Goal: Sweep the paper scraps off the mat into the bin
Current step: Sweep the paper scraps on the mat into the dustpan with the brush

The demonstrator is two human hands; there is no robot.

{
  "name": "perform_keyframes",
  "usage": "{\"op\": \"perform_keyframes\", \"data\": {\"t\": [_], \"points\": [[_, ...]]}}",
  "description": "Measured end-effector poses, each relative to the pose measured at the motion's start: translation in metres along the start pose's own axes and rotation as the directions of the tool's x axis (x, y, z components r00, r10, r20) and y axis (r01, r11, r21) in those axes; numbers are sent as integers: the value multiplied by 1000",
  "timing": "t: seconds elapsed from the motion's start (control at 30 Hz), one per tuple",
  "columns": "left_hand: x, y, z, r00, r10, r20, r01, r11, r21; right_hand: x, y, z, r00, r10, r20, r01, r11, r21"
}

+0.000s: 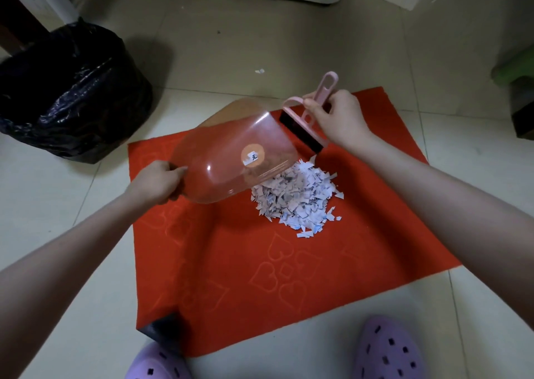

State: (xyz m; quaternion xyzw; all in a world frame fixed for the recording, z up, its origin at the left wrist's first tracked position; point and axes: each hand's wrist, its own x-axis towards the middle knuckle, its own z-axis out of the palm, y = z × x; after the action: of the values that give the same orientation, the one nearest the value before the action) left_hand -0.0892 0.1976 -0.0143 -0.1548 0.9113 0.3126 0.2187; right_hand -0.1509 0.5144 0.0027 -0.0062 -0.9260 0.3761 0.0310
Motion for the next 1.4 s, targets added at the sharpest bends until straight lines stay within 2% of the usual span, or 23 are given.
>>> {"op": "perform_keyframes", "data": {"t": [0.13, 0.33, 0.47, 0.57, 0.67, 0.83, 1.03, 1.13, 1.23, 1.3, 1.4], "points": [[1, -21, -18, 992, -90, 85, 79, 989, 124, 1, 4, 7, 997, -29, -77, 21, 995, -93], [-4, -31, -37, 951, -240, 195, 186, 948, 257, 5, 2, 41, 996, -89, 17, 91, 980, -176], [-4, -38, -35, 931, -297, 212, 224, 924, 312, 11, 0, 60, 996, -66, 63, 76, 979, -190], [-2, -43, -32, 928, -320, 191, 242, 908, 342, 6, -2, 76, 985, -37, 166, 68, 980, -189], [-2, -44, -29, 933, -317, 170, 243, 904, 352, -8, -4, 90, 949, -83, 303, 142, 974, -179], [-1, -42, -30, 941, -304, 149, 232, 899, 372, -25, -8, 89, 908, -149, 391, 214, 968, -129], [-2, -44, -26, 940, -297, 165, 230, 913, 336, -43, -3, 67, 800, -213, 561, 353, 923, -153], [-2, -45, -28, 941, -299, 158, 230, 908, 349, -45, -2, 49, 801, -294, 522, 385, 920, -72], [-1, -46, -32, 945, -294, 142, 224, 901, 371, -44, 5, 33, 869, -341, 359, 317, 940, 127], [0, -47, -38, 946, -299, 127, 231, 895, 382, -40, 12, 27, 926, -286, 248, 249, 954, 169], [2, -47, -44, 945, -306, 113, 243, 891, 384, -35, 22, 23, 974, -183, 134, 171, 981, 94]]}}
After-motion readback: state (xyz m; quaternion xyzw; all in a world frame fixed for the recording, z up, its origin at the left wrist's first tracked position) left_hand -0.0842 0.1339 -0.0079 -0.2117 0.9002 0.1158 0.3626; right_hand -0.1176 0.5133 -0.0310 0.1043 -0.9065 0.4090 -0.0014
